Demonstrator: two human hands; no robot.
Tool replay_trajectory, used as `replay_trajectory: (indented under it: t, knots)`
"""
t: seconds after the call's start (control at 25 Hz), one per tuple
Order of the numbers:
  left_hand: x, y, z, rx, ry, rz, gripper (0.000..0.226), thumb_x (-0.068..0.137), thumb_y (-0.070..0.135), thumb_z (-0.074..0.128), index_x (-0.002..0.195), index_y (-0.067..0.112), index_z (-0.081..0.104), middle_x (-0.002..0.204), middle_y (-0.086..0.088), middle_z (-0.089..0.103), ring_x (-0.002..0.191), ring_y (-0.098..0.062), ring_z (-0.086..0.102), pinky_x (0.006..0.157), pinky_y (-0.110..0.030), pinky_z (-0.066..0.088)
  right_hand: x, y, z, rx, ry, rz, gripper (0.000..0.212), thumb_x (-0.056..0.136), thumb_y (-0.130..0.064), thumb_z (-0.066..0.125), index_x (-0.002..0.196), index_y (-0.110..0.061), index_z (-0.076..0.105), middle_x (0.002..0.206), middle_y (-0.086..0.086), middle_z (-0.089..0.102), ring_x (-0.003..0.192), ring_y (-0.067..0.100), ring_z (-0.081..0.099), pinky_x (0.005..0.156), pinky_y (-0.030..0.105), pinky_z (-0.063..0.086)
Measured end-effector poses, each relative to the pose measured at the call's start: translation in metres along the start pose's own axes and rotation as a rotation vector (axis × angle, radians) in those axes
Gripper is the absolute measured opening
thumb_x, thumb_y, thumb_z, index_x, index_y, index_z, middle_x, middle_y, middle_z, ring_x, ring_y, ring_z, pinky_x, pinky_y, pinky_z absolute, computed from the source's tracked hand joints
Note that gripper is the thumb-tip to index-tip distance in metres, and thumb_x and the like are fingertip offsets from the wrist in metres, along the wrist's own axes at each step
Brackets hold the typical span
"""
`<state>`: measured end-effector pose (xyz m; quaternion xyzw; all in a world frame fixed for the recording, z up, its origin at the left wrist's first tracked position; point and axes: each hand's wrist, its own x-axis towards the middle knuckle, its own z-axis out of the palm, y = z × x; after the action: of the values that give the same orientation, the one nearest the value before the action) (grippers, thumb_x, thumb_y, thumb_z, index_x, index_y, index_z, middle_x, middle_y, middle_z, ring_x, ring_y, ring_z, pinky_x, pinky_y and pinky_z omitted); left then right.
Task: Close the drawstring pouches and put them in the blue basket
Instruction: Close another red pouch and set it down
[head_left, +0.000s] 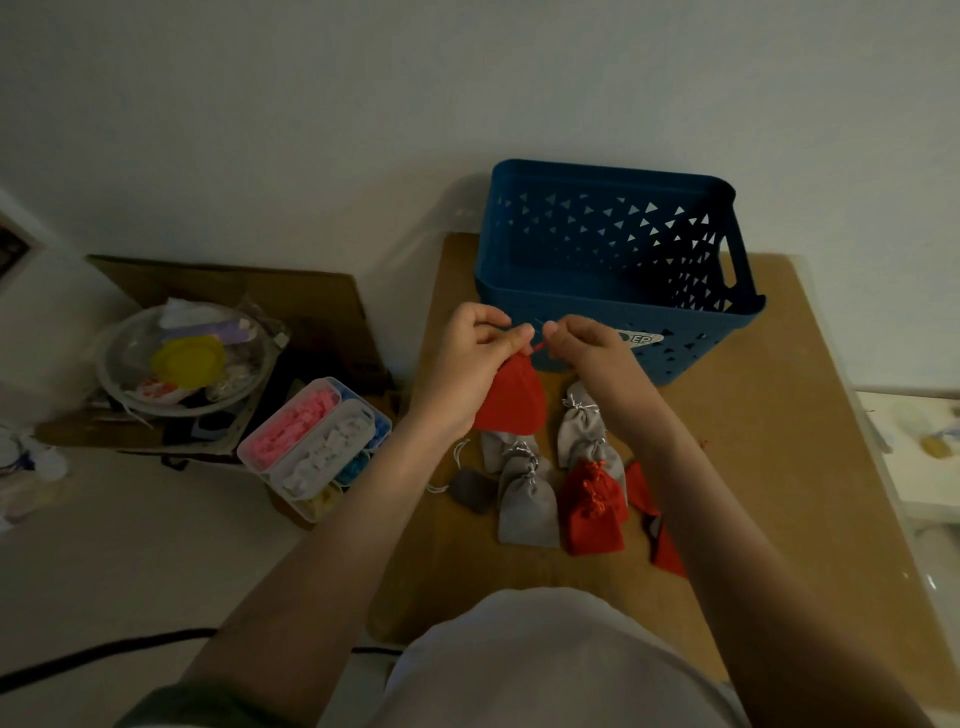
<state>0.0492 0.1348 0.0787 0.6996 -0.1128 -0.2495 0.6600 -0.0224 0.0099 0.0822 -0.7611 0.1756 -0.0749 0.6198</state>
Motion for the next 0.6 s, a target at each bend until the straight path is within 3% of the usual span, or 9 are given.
replay_trajectory:
  t: [0.12,0.32,0.44,0.6]
  knots:
    - [-0.002,-0.004,0.002,0.125,0.139,0.091,0.006,0.088,0.026,0.066,0.088,0.022,0.062,0.085,0.001,0.070,0.083,-0.012,0.066,0.075,-0.029,0.052,-0.006,0.000,0.011,0.187,-0.059,-0.055,0.022,0.099,-0.009,0.045,0.080,-0.011,0.054,0.070,-0.004,0.049,0.066,0.005,0.046,0.065,0.018,0.039]
    - [-0.008,-0.004,0.002,0.239,0.289,0.169,0.006,0.090,0.026,0.061,0.088,0.024,0.067,0.081,0.012,0.065,0.078,-0.002,0.061,0.068,-0.017,0.046,-0.001,0.006,0.011,-0.036,-0.080,-0.205,0.019,0.092,0.006,0.050,0.092,-0.011,0.058,0.082,0.001,0.057,0.082,0.017,0.052,0.076,0.029,0.044]
    - [-0.007,-0.008,0.001,0.178,0.286,0.161,0.007,0.089,0.028,0.062,0.085,0.029,0.067,0.082,0.010,0.067,0.078,-0.007,0.062,0.069,-0.024,0.048,0.000,0.005,0.013,-0.115,-0.034,-0.230,0.020,0.089,0.003,0.057,0.090,-0.017,0.060,0.082,-0.002,0.059,0.081,0.011,0.055,0.077,0.032,0.046]
    - [-0.011,-0.006,0.002,-0.054,0.364,0.217,0.006,0.088,0.028,0.065,0.083,0.031,0.068,0.078,0.004,0.067,0.069,-0.009,0.058,0.064,-0.028,0.047,0.000,-0.003,0.010,-0.085,-0.005,-0.246,0.016,0.088,0.004,0.058,0.088,-0.012,0.059,0.080,0.000,0.058,0.075,0.004,0.052,0.072,0.018,0.042]
